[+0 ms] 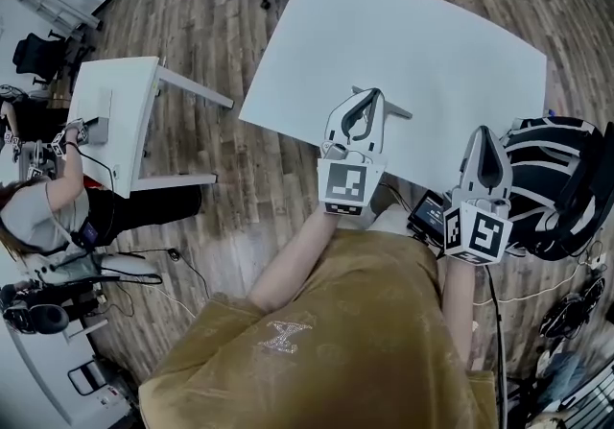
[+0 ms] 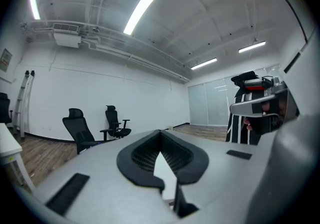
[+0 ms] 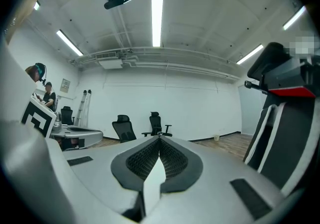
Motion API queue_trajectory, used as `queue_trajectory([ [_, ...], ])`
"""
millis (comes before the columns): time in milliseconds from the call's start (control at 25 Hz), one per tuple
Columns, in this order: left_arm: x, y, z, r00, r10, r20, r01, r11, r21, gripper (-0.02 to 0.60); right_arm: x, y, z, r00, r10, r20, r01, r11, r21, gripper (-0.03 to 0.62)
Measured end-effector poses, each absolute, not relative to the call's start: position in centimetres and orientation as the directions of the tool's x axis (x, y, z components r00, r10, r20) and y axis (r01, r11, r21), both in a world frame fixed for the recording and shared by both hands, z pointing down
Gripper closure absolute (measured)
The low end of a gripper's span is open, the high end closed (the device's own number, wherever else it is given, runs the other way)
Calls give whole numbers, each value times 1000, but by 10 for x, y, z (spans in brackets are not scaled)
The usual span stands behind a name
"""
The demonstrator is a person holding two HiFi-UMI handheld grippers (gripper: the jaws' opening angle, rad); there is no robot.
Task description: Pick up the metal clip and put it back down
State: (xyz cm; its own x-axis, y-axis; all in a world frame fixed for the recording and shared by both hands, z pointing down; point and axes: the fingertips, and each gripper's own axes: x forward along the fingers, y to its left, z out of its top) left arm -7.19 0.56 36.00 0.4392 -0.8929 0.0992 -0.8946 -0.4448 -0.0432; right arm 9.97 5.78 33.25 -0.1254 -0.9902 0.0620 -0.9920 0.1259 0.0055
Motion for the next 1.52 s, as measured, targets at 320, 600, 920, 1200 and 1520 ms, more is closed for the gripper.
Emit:
queue_trajectory([
  [320,-65,-11,371,441,-889,123,-893,-448,-37,575,103,45,339,-148,-987,67,-989,147,-17,585],
  [600,-60,-36,370,410,-901,139,-907,-419,-42,575,120,14,337,-166,-984,60,-986,163,-45,585],
  [920,-57,-54,390,388,-899,204,-918,-397,-6,575,127,-14,340,-200,-979,49,-977,195,-87,585],
  [1200,-55,-56,440,407,-850,334,-913,-391,118,574,129,-23,359,-207,-972,113,-976,197,-87,585],
  [1520,-64,-62,479,423,-807,412,-905,-359,226,574,130,-28,377,-192,-969,152,-978,177,-109,585],
])
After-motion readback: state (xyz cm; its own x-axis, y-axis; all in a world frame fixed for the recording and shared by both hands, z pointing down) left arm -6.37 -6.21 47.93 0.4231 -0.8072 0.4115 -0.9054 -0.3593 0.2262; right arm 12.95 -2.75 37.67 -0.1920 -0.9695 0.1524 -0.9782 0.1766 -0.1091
